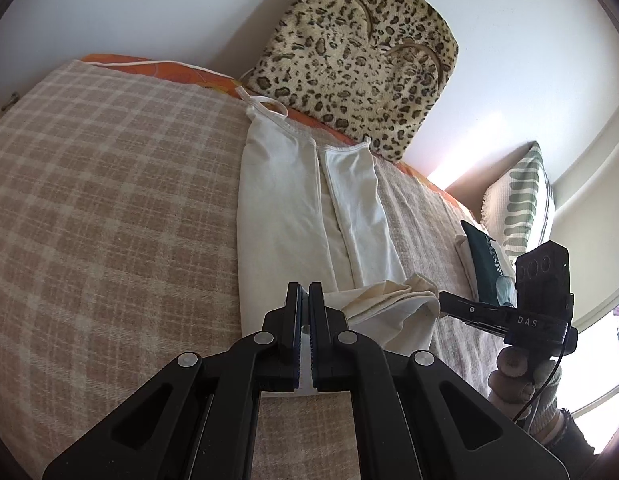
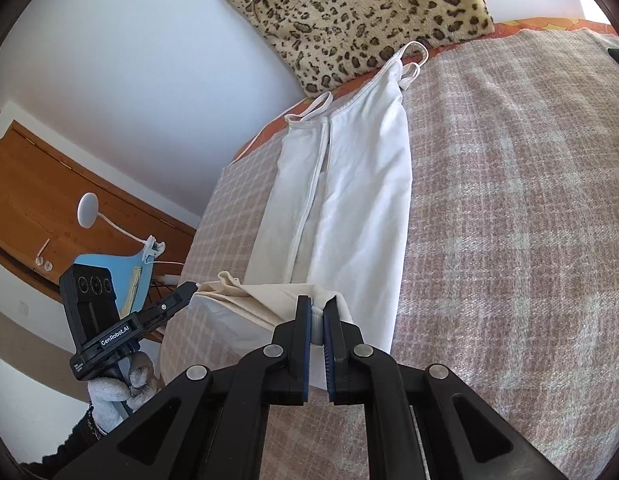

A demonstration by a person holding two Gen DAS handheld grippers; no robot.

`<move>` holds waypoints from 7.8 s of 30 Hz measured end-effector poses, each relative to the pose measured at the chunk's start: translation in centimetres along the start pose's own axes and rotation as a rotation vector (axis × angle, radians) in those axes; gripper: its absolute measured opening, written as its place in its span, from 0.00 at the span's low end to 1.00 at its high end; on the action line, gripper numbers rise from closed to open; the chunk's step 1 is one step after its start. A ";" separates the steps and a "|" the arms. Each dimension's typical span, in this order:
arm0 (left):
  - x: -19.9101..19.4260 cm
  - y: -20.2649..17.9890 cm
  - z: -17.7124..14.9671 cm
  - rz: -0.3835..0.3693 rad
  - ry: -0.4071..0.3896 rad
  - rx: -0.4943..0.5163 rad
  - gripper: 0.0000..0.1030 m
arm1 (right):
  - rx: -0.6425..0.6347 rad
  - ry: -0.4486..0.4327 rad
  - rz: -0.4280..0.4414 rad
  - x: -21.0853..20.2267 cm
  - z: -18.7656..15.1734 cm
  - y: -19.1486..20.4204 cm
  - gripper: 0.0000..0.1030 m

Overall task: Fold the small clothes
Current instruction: 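Grasp the hem with both grippers and fold it up toward the straps, then open both grippers to release the folded hem, then move both grippers to the straps and grasp them, then lift the straps with both grippers and fold them over onto the hem, then open both grippers and release the folded camisole bundle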

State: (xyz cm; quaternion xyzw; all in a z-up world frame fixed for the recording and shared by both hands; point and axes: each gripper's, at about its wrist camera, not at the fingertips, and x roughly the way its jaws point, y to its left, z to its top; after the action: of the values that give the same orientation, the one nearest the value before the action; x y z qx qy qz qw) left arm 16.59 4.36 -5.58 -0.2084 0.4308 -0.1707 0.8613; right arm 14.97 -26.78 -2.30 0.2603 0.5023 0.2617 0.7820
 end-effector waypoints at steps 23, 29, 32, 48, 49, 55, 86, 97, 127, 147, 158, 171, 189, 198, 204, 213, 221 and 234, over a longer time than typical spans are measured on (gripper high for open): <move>-0.1 0.4 1.9 0.103 -0.059 0.044 0.15 | -0.087 -0.059 -0.100 0.1 1.5 0.9 0.34; 0.7 -2.4 -0.1 0.034 -0.003 0.160 0.15 | -0.249 -0.004 -0.105 2.0 -0.4 3.8 0.29; 2.1 -3.7 -1.2 0.020 0.049 0.205 0.15 | -0.334 0.022 -0.133 3.1 -1.2 5.3 0.29; 2.3 -1.2 1.2 0.129 0.032 0.128 0.34 | -0.272 -0.015 -0.219 1.8 1.0 3.3 0.35; 2.2 -0.8 1.8 0.119 0.019 0.105 0.43 | -0.263 -0.027 -0.217 1.5 1.5 3.2 0.36; 4.2 1.4 4.7 0.057 0.070 0.027 0.52 | -0.209 -0.060 -0.196 0.7 4.0 1.5 0.48; 15.6 6.4 15.1 -0.149 0.139 -0.148 0.41 | -0.030 0.035 0.018 8.3 16.6 -6.0 0.33; 18.2 7.0 17.8 -0.167 0.135 -0.180 0.24 | 0.001 0.017 0.035 10.0 20.6 -7.3 0.28; 12.1 2.6 19.0 -0.213 0.062 -0.042 0.04 | -0.117 -0.082 0.022 5.0 20.5 -1.7 0.04; 2.4 -1.5 14.5 -0.188 0.028 0.072 0.03 | -0.212 -0.111 0.001 -1.7 12.0 4.6 0.03; -0.5 -2.0 7.8 -0.133 0.080 0.187 0.03 | -0.245 -0.045 -0.037 -3.0 4.9 5.1 0.02; -0.5 -1.2 1.0 -0.052 0.177 0.277 0.04 | -0.289 0.048 -0.173 -1.8 -2.0 2.6 0.03; -7.4 -3.8 0.6 -0.085 0.160 0.408 0.12 | -0.381 -0.033 -0.194 -6.6 -3.5 4.8 0.20; 1.3 -4.7 4.9 0.026 0.283 0.460 0.12 | -0.442 0.065 -0.219 1.5 -1.7 7.0 0.23; 3.4 -4.1 1.3 0.027 0.436 0.545 0.12 | -0.502 0.212 -0.262 3.3 -2.6 5.8 0.23; -0.7 -2.7 -1.2 0.052 0.409 0.568 0.12 | -0.527 0.244 -0.308 0.0 -4.1 4.2 0.23; -0.2 -4.5 1.2 0.031 0.295 0.531 0.12 | -0.409 0.064 -0.195 -1.4 -1.9 5.6 0.27; 0.2 -5.8 -5.0 0.009 0.458 0.611 0.12 | -0.493 0.190 -0.275 4.8 -2.0 6.0 0.27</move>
State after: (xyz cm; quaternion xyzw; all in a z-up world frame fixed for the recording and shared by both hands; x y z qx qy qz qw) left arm 11.97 -1.76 -5.44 0.1034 0.5422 -0.3297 0.7659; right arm 13.96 -18.91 -2.14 -0.0337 0.5250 0.2905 0.7993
